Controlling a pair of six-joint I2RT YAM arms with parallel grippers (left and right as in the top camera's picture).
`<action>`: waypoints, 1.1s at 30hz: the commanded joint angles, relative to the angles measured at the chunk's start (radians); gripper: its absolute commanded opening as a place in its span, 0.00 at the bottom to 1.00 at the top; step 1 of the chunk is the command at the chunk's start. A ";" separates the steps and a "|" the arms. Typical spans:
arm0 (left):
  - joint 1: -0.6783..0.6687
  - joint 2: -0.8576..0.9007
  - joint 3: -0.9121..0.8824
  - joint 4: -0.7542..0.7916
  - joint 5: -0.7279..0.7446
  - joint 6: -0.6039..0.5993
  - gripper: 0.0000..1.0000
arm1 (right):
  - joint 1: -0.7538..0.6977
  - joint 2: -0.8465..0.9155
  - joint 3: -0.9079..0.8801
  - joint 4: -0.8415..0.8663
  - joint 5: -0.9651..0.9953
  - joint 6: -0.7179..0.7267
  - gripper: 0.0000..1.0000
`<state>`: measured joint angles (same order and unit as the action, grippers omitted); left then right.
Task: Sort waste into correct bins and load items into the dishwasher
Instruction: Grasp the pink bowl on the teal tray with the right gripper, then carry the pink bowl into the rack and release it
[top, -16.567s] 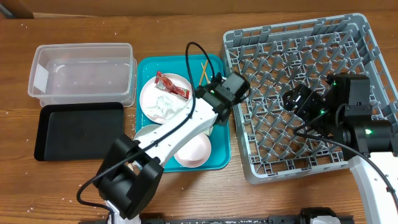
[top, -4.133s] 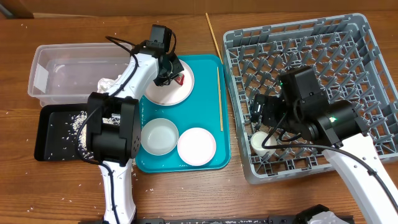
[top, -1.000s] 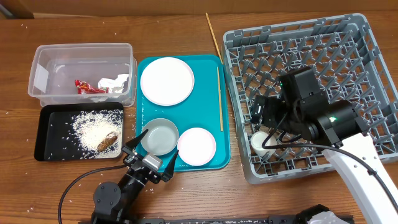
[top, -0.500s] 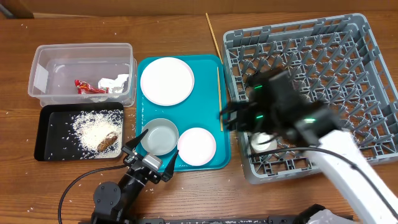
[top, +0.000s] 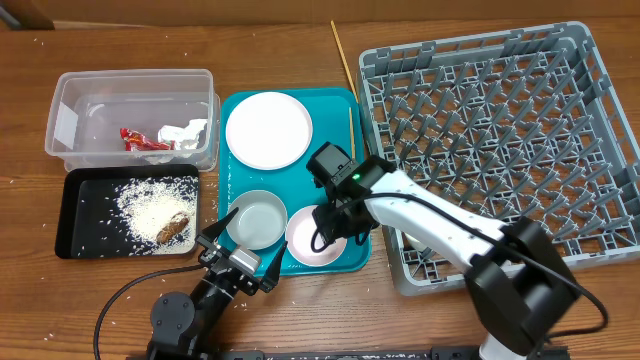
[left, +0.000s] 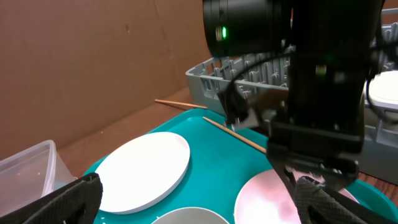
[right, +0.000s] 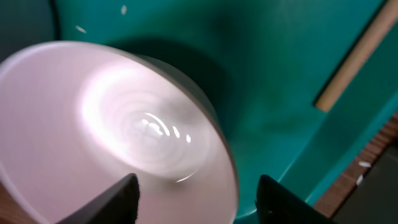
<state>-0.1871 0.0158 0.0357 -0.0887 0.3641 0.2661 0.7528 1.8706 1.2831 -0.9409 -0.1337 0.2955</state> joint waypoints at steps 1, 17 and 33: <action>0.010 -0.010 -0.012 0.004 0.011 0.015 1.00 | 0.000 0.007 -0.002 0.025 -0.002 -0.042 0.46; 0.010 -0.010 -0.012 0.004 0.011 0.015 1.00 | -0.026 -0.045 0.131 -0.137 0.145 -0.004 0.04; 0.010 -0.010 -0.012 0.004 0.011 0.015 1.00 | -0.134 -0.269 0.291 -0.585 1.331 0.805 0.04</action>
<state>-0.1871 0.0151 0.0341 -0.0887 0.3641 0.2661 0.6834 1.5742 1.5948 -1.5150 0.9058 0.9020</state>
